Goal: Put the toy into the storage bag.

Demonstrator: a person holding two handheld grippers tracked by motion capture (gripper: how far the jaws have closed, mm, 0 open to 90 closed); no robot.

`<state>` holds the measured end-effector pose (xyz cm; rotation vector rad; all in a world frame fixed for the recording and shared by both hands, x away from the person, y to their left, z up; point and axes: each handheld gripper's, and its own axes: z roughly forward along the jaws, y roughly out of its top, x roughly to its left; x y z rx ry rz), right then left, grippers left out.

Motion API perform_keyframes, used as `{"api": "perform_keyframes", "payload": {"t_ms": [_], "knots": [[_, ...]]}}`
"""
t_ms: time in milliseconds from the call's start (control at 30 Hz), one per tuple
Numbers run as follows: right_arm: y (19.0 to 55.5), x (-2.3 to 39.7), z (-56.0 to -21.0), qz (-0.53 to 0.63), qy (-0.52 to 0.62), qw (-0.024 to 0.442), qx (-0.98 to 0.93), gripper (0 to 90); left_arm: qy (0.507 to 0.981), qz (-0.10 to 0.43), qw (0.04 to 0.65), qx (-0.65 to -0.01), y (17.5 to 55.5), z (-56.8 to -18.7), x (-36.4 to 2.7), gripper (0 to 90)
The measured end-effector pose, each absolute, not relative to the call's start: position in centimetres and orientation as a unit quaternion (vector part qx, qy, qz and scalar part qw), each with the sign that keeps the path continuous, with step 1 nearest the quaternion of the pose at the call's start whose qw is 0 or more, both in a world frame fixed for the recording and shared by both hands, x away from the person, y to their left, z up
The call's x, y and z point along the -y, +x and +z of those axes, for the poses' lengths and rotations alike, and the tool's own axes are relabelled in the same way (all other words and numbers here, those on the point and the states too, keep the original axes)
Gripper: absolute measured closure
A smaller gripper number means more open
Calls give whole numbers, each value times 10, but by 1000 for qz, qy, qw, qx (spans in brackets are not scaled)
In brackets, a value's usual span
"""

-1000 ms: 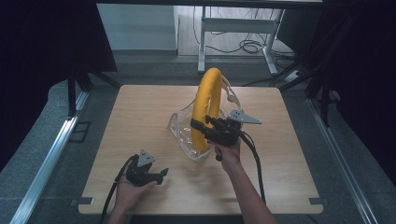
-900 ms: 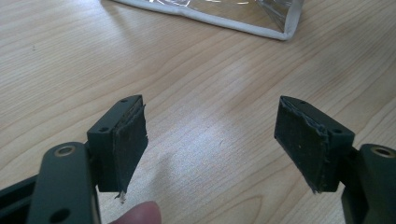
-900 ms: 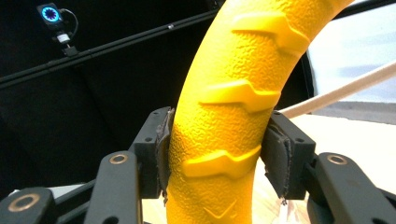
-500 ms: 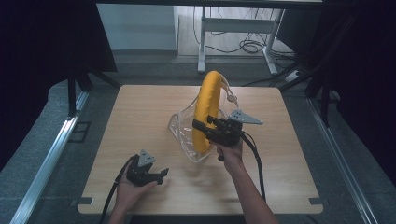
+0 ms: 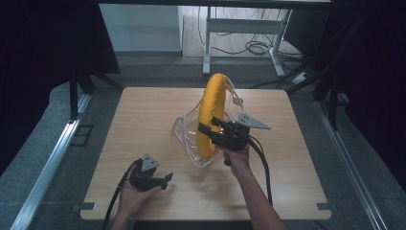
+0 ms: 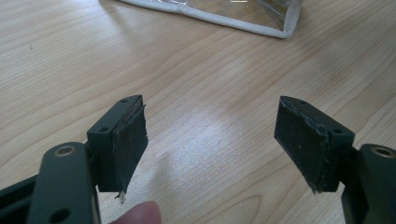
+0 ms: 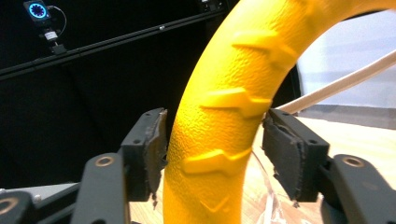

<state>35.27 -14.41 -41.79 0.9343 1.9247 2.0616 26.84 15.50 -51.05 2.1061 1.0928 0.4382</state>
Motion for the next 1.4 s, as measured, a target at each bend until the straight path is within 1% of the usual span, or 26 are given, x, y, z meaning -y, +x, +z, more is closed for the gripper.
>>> {"api": "perform_keyframes", "payload": {"t_ms": [67, 200, 733, 933, 1100, 1400], "knots": [[350, 145, -416, 690, 315, 91, -645, 359, 816, 169, 356, -423, 268, -511, -155, 255], [346, 149, -415, 691, 312, 101, -644, 349, 816, 171, 356, -422, 268, -510, -154, 255], [335, 186, -420, 686, 310, 118, -648, 355, 815, 170, 356, -424, 268, -511, -154, 255], [331, 210, -432, 670, 320, 132, -657, 385, 816, 170, 354, -425, 268, -511, -154, 255], [327, 231, -442, 651, 342, 140, -663, 393, 817, 171, 351, -423, 269, -511, -155, 254], [320, 266, -471, 614, 375, 152, -678, 395, 817, 170, 351, -425, 269, -512, -154, 254]]}}
